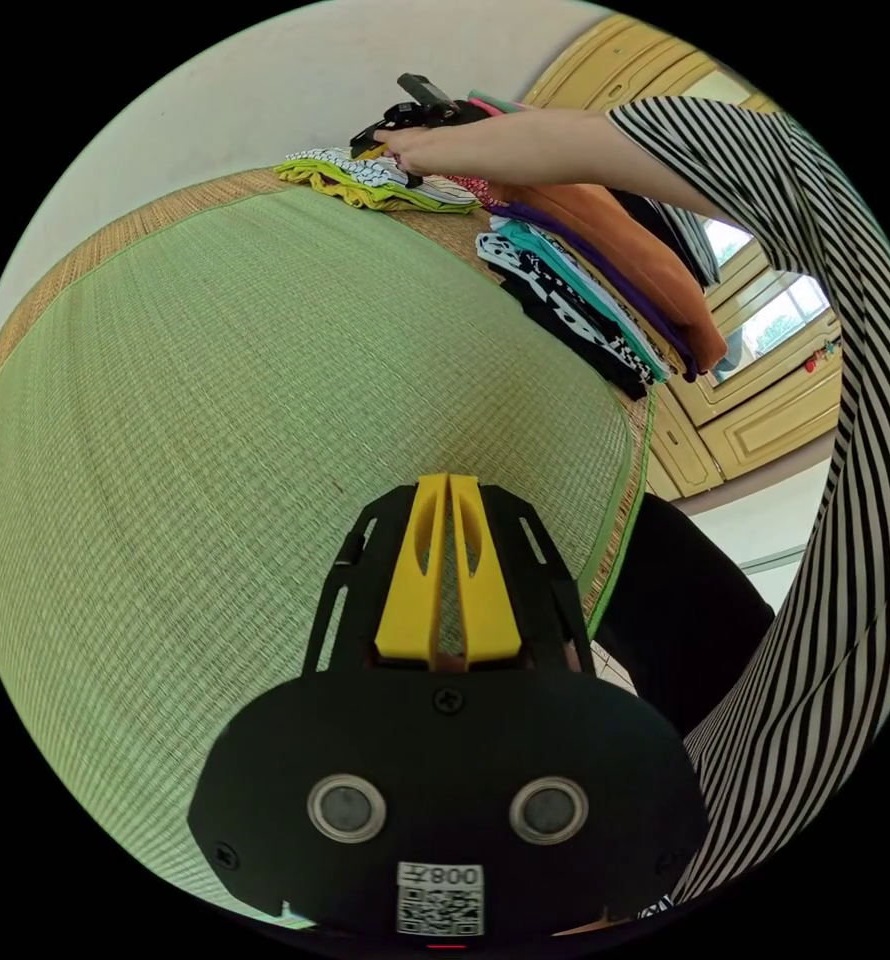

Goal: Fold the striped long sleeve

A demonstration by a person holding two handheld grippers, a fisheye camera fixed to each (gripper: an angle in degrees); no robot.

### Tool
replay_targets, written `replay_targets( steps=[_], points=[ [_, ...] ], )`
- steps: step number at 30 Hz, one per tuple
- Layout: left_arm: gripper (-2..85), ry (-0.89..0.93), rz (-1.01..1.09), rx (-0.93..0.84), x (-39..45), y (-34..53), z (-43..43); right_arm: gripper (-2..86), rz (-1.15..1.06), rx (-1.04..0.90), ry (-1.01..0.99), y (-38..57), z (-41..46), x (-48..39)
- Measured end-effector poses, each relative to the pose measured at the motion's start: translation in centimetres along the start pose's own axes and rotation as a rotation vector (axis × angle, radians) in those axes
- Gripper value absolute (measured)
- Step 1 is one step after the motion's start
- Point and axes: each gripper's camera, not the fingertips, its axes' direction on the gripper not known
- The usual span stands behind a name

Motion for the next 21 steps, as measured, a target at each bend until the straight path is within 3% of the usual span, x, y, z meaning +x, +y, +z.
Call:
replay_targets(
  steps=[8, 14, 21],
  points=[
    [0.2, 0.044, -0.022, 0.003, -1.8, 3.0, -2.6, 0.2, 0.065, 0.11, -0.068, -0.7, -4.4, 0.9],
    [0.3, 0.137, -0.107, 0.008, -3.2, 5.9, -5.0, 0.2, 0.071, 0.225, -0.192, 1.1, -12.6, 1.7],
    [1.0, 0.143, -0.149, 0.148, -2.6, 10.7, -12.6, 0.2, -0.035, 0.352, -0.416, 5.1, -25.6, 0.2]
  ],
)
